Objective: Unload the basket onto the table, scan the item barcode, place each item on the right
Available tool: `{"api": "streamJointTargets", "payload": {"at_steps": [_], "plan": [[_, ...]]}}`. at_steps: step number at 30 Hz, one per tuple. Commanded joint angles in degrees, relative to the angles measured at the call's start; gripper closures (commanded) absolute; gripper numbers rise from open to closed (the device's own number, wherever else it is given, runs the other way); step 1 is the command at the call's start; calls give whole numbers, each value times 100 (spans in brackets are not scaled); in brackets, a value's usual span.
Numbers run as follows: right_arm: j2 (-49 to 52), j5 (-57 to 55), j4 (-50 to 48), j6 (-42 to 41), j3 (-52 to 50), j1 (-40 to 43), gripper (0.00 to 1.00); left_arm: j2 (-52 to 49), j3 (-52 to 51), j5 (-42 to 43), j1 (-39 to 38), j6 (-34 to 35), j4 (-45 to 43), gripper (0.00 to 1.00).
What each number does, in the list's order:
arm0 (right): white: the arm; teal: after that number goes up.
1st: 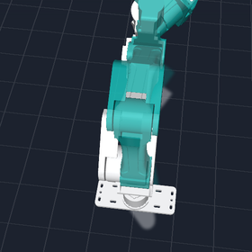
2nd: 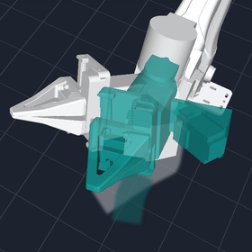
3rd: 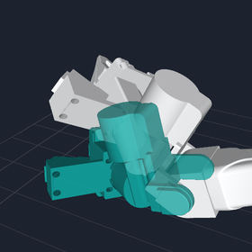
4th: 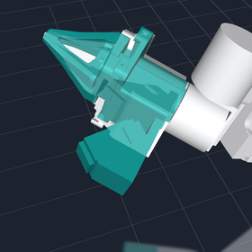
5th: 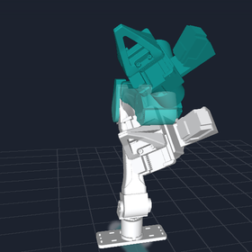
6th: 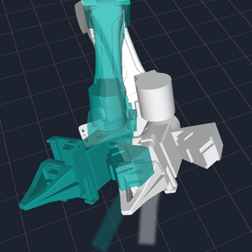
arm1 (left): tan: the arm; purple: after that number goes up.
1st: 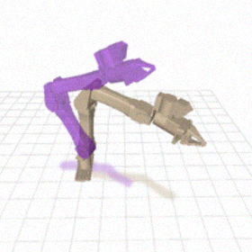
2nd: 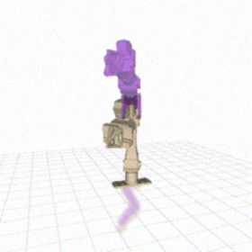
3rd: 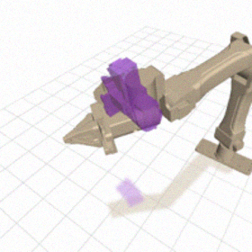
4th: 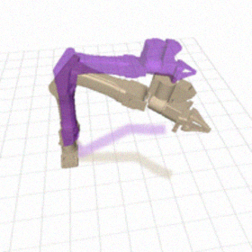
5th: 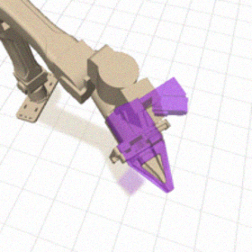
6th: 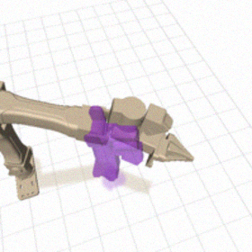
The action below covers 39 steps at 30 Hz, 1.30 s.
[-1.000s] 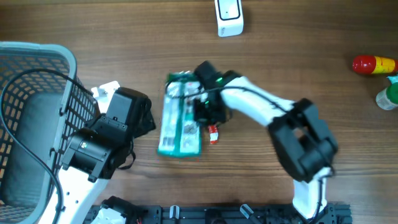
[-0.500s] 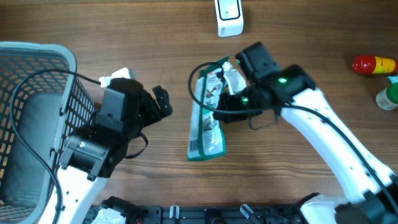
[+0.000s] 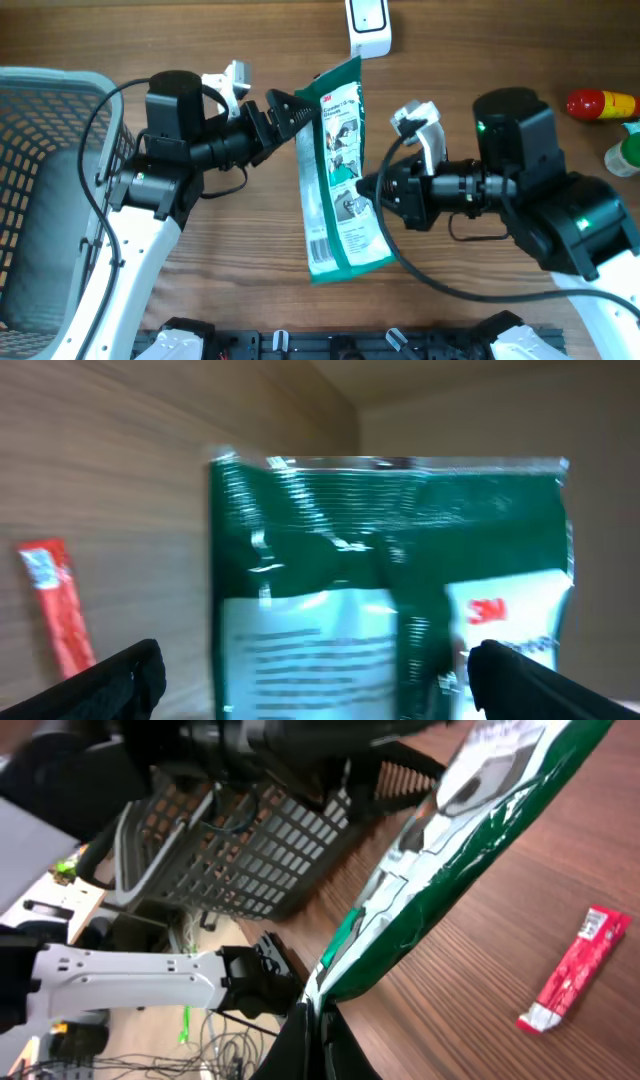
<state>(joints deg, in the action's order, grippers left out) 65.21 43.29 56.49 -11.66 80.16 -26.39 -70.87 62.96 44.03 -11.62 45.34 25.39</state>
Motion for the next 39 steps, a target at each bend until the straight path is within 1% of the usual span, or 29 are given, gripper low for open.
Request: {"api": "streamJointTargets", "payload": {"at_steps": [1, 3, 6, 13, 20, 25, 27, 28, 29, 30, 31, 32, 34, 35, 36, 37, 38, 39], "plan": [[-216, 184, -216, -52, 2, 28, 96, -17, -7, 754, 28, 28, -44, 0], [-249, 181, -400, -63, 2, 28, 96, -17, -7, 1137, 28, 153, -245, 0], [-243, 184, -625, -208, 2, 28, 96, -17, -7, 1390, 28, 321, -514, 0], [-260, 232, -1384, -848, 9, 68, 96, -17, -7, 1377, 28, 264, -527, 0], [-254, 813, -1762, -1475, 9, 737, 95, -17, -7, 1333, 28, 269, -557, 0], [-254, 826, -2262, -1930, 9, 914, 96, -17, -7, 1335, 28, 315, -719, 0], [-251, 688, -2330, -1843, 7, 918, 96, -17, -7, 1335, 28, 308, -717, 0], [-214, 308, -2055, -1471, 7, 916, 96, -17, -4, 1311, 39, 258, -719, 0], [-155, -181, -1663, -1178, 7, 916, 88, -17, -4, 1290, 90, 127, -719, 0], [-70, -636, -1248, -809, 7, 916, 77, -17, -4, 1272, 155, 39, -715, 0], [127, -1401, -562, -385, 7, 916, 62, -17, -4, 1268, 260, -15, -710, 0], [509, -2065, 190, -326, 7, 911, 50, -17, -4, 1266, 494, -55, -697, 0], [975, -2111, 658, -131, 2, 846, 41, -15, -4, 1228, 763, -310, -680, 0], [1309, -2103, 822, -24, 0, 726, 38, -15, -4, 1067, 997, -317, -586, 0], [1539, -2173, 868, 46, 0, 603, 36, -11, -4, 837, 1202, -319, -439, 0], [1735, -2240, 874, 122, 0, 461, 32, -4, -4, 597, 1394, -363, -251, 0], [1932, -2350, 879, 118, -2, 291, 30, -2, -4, 415, 1523, -437, -85, 0], [2090, -2435, 894, 120, -4, 107, 27, 4, -4, 96, 1694, -546, 221, 0]]}}
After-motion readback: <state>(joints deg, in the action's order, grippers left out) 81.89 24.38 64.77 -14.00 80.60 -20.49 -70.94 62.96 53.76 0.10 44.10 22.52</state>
